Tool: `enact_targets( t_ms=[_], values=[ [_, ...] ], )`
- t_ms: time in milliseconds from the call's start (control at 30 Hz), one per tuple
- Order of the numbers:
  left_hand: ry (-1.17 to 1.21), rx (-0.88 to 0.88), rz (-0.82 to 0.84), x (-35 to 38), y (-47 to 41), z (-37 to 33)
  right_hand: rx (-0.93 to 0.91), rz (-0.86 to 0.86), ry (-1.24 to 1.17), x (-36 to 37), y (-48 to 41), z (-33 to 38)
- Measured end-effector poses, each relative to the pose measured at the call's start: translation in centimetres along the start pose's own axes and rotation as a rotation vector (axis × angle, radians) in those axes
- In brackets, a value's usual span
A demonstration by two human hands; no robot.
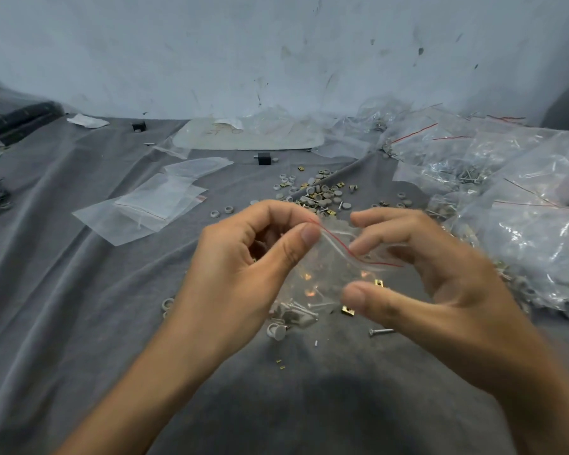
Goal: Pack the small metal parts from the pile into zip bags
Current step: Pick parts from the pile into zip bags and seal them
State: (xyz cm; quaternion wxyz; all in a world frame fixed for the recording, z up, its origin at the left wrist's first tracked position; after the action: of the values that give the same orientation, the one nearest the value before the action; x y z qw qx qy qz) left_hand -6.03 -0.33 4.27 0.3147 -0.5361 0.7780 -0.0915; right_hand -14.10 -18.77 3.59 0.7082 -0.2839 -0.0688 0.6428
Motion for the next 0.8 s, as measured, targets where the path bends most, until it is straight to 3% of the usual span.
enact_targets(
  t_ms=[67, 200, 500, 800],
  values=[
    [0.000, 0.004, -0.010, 0.1, 0.1, 0.0, -0.059, -0.040, 0.111, 0.1, -0.3, 0.3],
    [-0.016, 0.049, -0.018, 0.4, 0.3, -0.1, -0.051, -0.144, 0.054, 0.5, -0.5, 0.8],
    [-0.139, 0.115, 0.029, 0.6, 1.1, -1.0, -0.170, -0.187, 0.276, 1.4, -0.7, 2.6],
    [-0.063, 0.125, 0.077, 0.4, 1.1, -1.6, -0.113, -0.137, 0.147, 1.1, -0.6, 3.1]
  ],
)
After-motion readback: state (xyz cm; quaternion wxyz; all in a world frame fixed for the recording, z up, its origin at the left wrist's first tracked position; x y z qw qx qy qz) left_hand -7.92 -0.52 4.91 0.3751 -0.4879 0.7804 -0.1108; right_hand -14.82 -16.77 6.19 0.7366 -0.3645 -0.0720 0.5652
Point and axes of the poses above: each hand's wrist, its own y-axis away from the middle knuckle, its own x-axis out of the palm, z = x × y, the point moved 2 cm from there along -y, towards the middle knuckle, and after that the axes turned 14 degrees about -y, right-handed, at the moved point
